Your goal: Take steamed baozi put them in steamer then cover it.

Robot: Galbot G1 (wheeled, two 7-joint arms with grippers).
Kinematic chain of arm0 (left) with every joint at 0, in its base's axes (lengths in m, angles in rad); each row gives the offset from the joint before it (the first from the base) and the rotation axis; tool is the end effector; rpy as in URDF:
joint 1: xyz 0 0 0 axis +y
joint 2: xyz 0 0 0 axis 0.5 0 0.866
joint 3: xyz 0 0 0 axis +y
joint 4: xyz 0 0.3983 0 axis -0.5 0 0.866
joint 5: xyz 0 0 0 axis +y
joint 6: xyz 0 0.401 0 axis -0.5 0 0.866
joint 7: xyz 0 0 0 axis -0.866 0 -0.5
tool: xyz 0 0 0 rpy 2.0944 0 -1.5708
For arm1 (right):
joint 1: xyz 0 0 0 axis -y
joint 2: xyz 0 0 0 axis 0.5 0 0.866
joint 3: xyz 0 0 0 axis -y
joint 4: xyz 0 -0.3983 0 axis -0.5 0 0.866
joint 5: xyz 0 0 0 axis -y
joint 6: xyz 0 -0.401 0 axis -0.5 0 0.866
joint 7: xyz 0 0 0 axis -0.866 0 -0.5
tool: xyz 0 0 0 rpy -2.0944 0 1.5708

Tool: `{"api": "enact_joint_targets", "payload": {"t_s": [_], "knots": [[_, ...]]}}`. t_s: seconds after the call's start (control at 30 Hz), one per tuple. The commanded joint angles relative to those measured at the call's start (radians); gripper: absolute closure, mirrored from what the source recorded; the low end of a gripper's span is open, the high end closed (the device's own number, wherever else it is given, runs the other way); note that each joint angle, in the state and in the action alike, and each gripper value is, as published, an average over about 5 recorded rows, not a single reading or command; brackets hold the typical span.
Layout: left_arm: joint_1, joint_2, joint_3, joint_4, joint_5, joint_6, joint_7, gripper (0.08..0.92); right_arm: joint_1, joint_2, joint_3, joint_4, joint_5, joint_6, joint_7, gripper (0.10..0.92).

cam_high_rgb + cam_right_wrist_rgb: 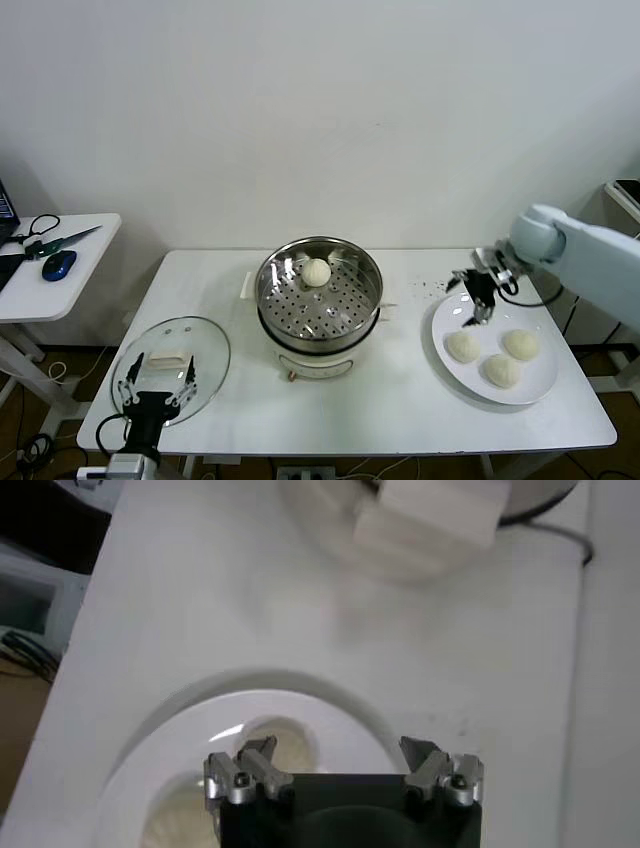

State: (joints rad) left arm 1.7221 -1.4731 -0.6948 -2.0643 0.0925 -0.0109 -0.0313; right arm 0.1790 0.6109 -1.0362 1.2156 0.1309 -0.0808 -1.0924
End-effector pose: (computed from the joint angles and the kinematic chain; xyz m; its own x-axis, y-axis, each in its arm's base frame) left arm 0.1458 0.0802 -0.3747 -0.9810 -0.1304 0.1438 -0.0869 0.9575 0.2750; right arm 0.5816 -0.2248 -0.2043 -0.1093 -0.1981 0.9741 -0.9871 -0.0941 -0.1299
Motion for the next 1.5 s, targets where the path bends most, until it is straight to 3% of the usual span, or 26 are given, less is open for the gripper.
{"api": "enact_joint_targets", "payload": {"t_s": [0.03,0.8,1.07,1.3,1.5], "knots": [[0.007,-0.001,-0.004,0.002,0.002,-0.001,0.001,0.177,-0.275,0.005,0.218,-0.115,-0.120,-0.026,-0.006,0.203],[0.004,0.000,-0.004,0.019,0.009,-0.004,0.002,0.177,-0.251,0.112,0.220,-0.199,-0.110,-0.024,-0.009,0.203],[0.004,-0.002,-0.003,0.017,0.010,-0.004,0.001,0.177,-0.235,0.109,0.212,-0.203,-0.090,-0.019,-0.013,0.263],[0.008,-0.002,-0.003,0.011,0.009,-0.006,0.002,0.177,-0.147,0.078,0.148,-0.173,-0.012,-0.027,-0.007,0.287],[0.012,0.000,0.001,0.006,0.002,-0.006,-0.003,0.177,0.177,0.063,-0.097,-0.151,0.167,-0.036,0.006,0.287]]}}
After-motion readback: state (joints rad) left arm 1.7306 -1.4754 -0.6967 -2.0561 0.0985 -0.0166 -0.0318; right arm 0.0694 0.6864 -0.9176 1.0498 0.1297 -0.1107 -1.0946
